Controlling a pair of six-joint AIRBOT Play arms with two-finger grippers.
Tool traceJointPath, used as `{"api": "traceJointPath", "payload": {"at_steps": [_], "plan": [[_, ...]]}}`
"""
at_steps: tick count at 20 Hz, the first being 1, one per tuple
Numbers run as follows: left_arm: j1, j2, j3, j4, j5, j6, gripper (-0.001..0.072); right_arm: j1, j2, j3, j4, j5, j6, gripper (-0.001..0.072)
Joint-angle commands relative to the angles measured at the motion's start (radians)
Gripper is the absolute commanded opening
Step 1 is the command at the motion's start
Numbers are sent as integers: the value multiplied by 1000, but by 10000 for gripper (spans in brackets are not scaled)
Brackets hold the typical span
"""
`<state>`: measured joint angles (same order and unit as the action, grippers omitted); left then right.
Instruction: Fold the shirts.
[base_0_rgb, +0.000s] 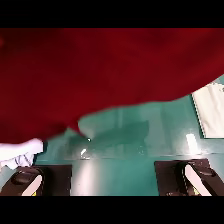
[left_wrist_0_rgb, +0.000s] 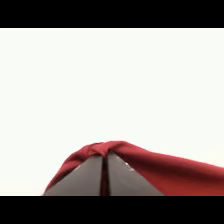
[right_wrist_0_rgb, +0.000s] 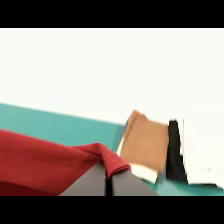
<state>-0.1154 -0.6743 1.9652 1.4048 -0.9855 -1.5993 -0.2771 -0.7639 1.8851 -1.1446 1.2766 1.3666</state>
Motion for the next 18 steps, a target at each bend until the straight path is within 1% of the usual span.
{"api": "traceJointPath", "payload": {"at_steps": [1, 2, 4, 6, 8, 10, 11, 14, 16, 18], "plan": [[1, -102, 24, 3, -186, 11, 27, 1, -106, 133, -44, 189, 45, 15], [1, -156, 14, 2, -248, 19, 27, 1, -146, 133, -44, 226, 47, 16], [1, -266, -45, 2, -309, 37, 28, 2, -226, 72, -45, 282, 47, 15], [1, -373, -146, 2, -307, 36, 28, 2, -301, -41, -45, 293, 47, 15], [1, -486, -276, -18, -272, 37, 28, 2, -379, -163, -49, 275, 47, 15], [1, -592, -389, -28, -202, 37, 28, 2, -469, -282, -62, 212, 47, 16], [1, -650, -436, -27, -145, 37, 28, 2, -515, -323, -61, 187, 47, 15], [1, -805, -472, -28, 0, 37, 28, 15, -661, -403, -53, 105, 47, 15], [1, -865, -471, -33, 113, 37, 28, 21, -740, -399, -45, 32, 47, 15], [1, -881, -469, -35, 201, 42, 27, 22, -806, -343, 20, -14, 47, 15]]}}
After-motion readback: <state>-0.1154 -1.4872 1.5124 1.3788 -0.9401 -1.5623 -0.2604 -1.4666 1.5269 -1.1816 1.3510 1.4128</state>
